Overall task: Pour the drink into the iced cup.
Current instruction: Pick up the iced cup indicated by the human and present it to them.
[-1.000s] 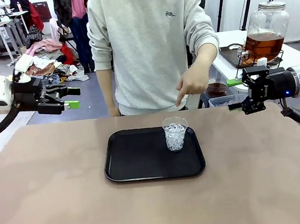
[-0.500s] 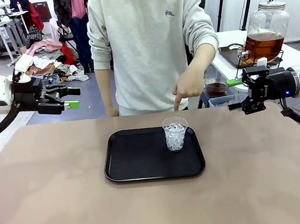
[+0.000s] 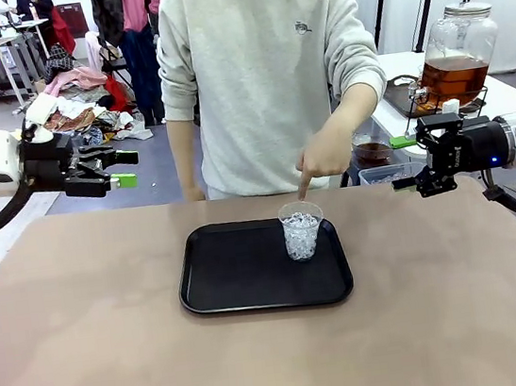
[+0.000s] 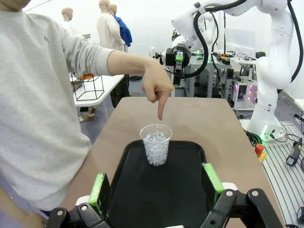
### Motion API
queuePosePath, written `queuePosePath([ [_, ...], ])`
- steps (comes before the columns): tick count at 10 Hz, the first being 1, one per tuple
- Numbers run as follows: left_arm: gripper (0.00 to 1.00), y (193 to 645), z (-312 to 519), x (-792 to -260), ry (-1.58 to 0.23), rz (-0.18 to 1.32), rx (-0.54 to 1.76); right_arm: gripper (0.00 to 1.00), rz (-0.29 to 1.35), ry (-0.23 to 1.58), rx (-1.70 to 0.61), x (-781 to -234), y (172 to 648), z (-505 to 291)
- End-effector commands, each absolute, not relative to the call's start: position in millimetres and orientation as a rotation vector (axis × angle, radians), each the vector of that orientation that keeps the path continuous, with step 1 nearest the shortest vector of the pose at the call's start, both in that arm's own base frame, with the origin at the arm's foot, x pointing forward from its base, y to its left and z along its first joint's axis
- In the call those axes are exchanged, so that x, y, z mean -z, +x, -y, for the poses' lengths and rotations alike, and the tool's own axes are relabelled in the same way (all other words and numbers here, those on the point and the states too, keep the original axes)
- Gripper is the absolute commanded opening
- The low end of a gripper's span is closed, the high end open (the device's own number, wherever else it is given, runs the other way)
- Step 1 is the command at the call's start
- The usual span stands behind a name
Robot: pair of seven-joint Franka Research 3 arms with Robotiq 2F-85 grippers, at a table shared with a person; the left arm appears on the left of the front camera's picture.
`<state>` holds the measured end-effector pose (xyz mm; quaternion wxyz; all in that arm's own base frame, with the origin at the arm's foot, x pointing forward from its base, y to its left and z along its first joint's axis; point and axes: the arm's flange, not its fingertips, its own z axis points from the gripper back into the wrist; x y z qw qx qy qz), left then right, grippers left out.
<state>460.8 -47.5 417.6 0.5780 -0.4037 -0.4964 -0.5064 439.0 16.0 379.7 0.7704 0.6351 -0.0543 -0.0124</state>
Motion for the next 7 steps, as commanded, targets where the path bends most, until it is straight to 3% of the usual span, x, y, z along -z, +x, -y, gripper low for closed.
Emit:
queuePosePath([
  [1, 1.0, 459.9, 47.5, -418.3, -0.943, 1.164, 1.187, 1.0, 0.122, 1.379, 0.025, -382.0, 439.2, -15.6],
  [7, 1.0, 459.9, 47.5, -418.3, -0.943, 1.164, 1.187, 1.0, 0.15, 1.381, -0.045, -382.4, 438.0, -15.8],
])
